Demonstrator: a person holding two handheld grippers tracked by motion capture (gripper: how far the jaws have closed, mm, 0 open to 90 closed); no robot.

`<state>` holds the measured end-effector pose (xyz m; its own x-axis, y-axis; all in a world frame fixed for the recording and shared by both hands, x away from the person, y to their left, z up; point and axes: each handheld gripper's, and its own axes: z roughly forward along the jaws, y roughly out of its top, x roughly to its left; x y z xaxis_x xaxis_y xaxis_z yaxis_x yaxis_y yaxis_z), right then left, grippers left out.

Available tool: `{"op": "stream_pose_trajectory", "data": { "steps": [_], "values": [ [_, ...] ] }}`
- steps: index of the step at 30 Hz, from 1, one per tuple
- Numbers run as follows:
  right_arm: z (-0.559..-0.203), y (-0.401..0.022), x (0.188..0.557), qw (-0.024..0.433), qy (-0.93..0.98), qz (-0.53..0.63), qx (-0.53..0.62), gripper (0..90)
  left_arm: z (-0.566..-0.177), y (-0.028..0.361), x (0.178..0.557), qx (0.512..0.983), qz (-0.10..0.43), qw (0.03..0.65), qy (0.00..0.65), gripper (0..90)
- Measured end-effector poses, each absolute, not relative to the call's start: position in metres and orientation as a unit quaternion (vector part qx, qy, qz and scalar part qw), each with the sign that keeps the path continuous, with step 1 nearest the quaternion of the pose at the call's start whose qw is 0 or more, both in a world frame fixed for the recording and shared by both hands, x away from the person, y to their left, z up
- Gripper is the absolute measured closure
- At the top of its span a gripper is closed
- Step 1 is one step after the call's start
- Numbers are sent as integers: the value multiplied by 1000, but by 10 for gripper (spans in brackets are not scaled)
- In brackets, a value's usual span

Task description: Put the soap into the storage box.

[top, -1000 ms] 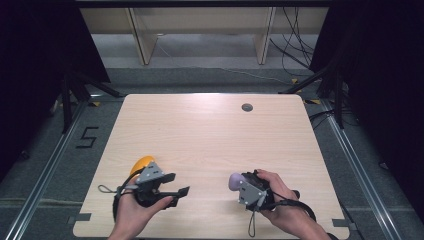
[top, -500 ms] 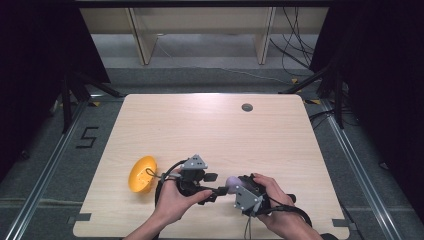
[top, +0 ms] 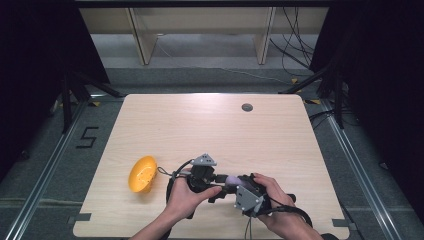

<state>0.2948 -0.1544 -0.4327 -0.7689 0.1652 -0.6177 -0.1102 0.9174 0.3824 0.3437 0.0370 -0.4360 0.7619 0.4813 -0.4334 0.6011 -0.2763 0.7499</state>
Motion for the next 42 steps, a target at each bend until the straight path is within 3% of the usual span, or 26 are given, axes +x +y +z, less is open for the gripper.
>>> {"op": "stream_pose_trajectory", "data": {
  "steps": [19,21,32,38,42],
  "values": [
    [-428,-149,294,354,911,211,-25,499,-440,38,350,785,-104,506,343,541],
    [-429,-150,291,351,912,210,-3,500,-439,39,349,783,-102,508,344,578],
    [-429,-149,292,340,914,221,13,494,-437,39,347,782,-89,512,344,591],
    [-425,-154,292,350,908,228,38,338,-438,41,347,784,-58,512,348,592],
    [-423,-160,291,351,907,226,44,306,-436,44,346,784,-35,513,347,592]
  ]
}}
